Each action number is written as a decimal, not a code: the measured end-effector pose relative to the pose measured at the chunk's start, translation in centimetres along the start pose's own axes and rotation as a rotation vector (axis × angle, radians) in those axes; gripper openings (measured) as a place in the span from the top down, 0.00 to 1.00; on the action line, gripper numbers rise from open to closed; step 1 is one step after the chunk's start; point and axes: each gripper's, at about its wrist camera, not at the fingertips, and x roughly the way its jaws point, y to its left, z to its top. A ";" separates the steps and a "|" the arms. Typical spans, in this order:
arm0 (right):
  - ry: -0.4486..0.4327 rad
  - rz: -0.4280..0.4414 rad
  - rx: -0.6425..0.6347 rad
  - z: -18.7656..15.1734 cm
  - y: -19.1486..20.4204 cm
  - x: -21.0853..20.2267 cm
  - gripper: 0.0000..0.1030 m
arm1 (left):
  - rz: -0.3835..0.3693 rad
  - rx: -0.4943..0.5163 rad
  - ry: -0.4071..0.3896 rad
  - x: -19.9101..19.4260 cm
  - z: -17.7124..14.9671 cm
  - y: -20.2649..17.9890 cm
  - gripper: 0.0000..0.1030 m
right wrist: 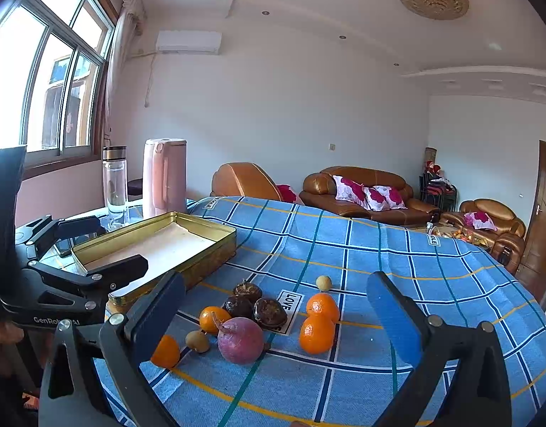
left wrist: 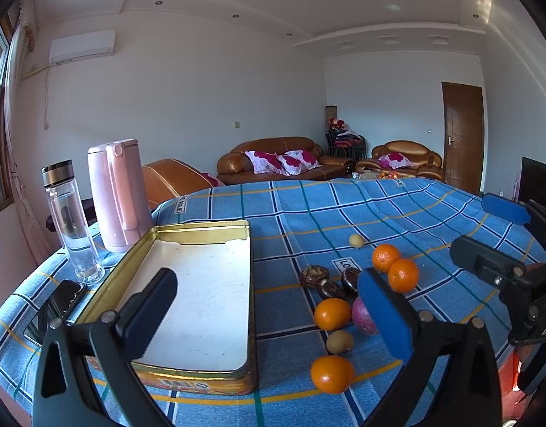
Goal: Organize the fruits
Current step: 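Move the left tool toward an orange while the right tool approaches the red onion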
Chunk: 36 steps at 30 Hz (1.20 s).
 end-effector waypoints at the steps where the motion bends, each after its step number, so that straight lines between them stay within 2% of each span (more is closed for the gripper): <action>1: 0.000 -0.001 0.001 0.0 0.0 0.0 0.01 | -0.001 0.000 -0.001 0.0 0.0 0.0 0.00; 36: 0.024 0.009 0.004 -1.0 0.0 0.3 0.01 | 0.000 0.013 0.009 0.5 -0.6 -0.3 0.00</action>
